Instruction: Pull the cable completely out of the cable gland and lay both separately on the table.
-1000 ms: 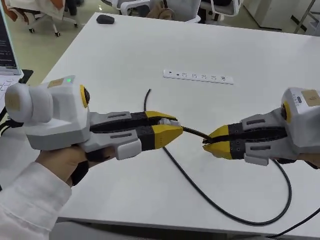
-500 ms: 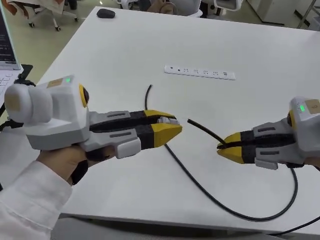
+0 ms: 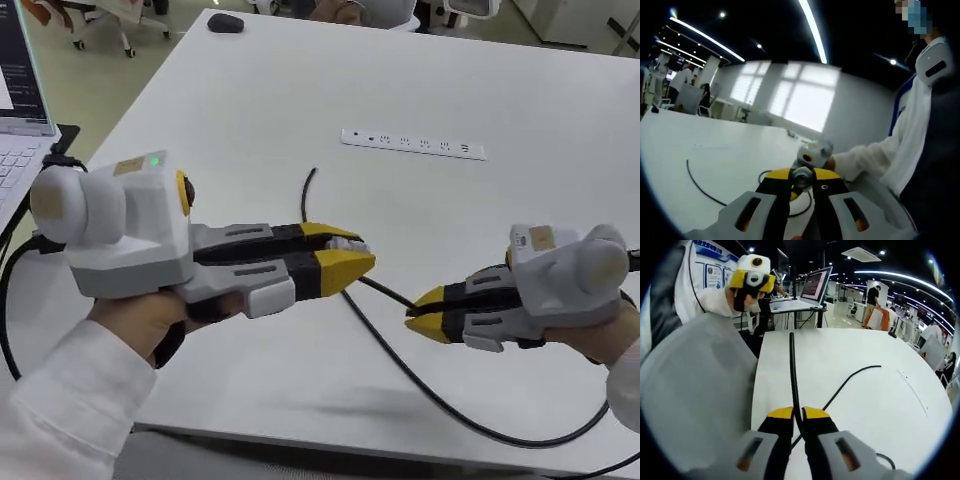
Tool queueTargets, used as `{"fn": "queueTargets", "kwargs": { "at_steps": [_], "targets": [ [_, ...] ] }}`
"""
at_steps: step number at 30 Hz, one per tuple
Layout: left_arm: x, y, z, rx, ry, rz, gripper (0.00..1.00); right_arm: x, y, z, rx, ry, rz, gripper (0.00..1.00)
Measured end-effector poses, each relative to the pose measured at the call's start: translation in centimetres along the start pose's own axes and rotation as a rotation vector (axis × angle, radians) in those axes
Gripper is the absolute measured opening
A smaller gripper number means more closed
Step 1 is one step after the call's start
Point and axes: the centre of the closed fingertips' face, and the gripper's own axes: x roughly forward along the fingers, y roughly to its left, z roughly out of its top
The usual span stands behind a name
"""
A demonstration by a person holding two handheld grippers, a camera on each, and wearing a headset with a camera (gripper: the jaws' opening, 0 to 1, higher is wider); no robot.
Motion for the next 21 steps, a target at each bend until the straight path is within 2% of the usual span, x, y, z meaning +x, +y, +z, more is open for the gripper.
{"fn": "queueTargets", "kwargs": {
  "at_steps": [7, 10, 15, 21],
  "targets": [
    [0.0, 0.1, -0.2, 0.001, 0.012, 0.002, 0.17, 3.1, -0.3, -0.6, 0.031, 0.019, 0.014, 0.06],
    [-0.1, 0.1, 0.0, -0.008, 0.000, 0.000, 0.17, 4.3, -0.1, -0.9, 0.039, 0.026, 0.019, 0.06],
    [-0.3, 0.4, 0.3, -0.020, -0.021, 0.009, 0.17, 5.6, 0.3, -1.9, 0.068, 0.049, 0.023, 0.07],
    [-0.2, 0.3, 0.1, -0.018, -0.010, 0.005, 0.17, 6.6, 0.6, -3.2, 0.061, 0.105, 0.016, 0.09]
  ]
}}
